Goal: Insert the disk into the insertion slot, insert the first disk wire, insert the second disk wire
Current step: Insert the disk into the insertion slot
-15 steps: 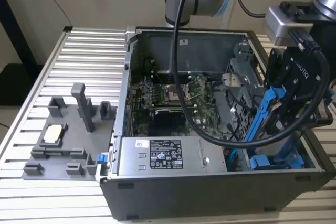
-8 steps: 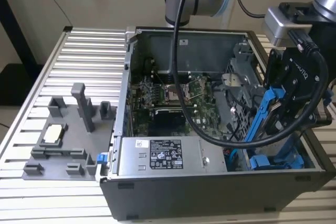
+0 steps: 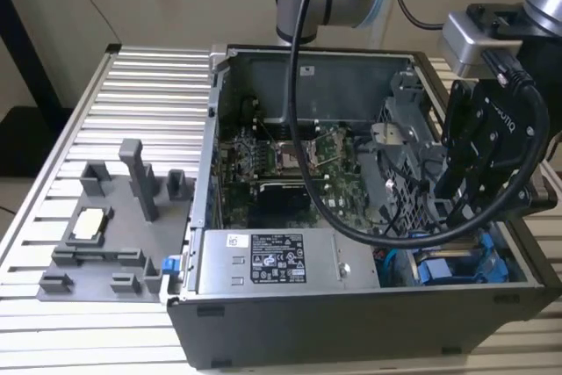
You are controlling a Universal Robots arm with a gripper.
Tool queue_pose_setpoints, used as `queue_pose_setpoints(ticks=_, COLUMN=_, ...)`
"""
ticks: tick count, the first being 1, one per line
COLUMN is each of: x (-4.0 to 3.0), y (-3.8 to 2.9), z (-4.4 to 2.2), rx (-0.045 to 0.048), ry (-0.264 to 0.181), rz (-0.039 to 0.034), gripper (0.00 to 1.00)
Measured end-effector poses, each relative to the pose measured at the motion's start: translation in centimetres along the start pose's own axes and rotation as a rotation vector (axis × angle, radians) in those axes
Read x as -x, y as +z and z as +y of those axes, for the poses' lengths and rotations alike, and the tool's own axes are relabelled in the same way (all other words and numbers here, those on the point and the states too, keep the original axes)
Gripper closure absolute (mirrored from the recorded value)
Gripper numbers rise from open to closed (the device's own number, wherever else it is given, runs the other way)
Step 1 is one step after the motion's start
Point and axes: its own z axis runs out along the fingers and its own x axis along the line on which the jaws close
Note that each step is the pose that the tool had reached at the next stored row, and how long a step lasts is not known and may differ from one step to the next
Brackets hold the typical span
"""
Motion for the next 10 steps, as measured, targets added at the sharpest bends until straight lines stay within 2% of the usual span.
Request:
queue_pose_setpoints(ticks=8, x=0.03, y=0.01, z=0.00, rx=-0.0019, ry=-0.001, rz=-0.0021, gripper=0.60)
queue_pose_setpoints(ticks=9, x=0.05, y=0.00, z=0.03, rx=-0.0039, ry=-0.001, rz=-0.0020, gripper=0.60)
queue_pose_setpoints(ticks=10, x=0.04, y=0.00, z=0.06, rx=-0.0107, ry=-0.003, rz=-0.0042, gripper=0.60)
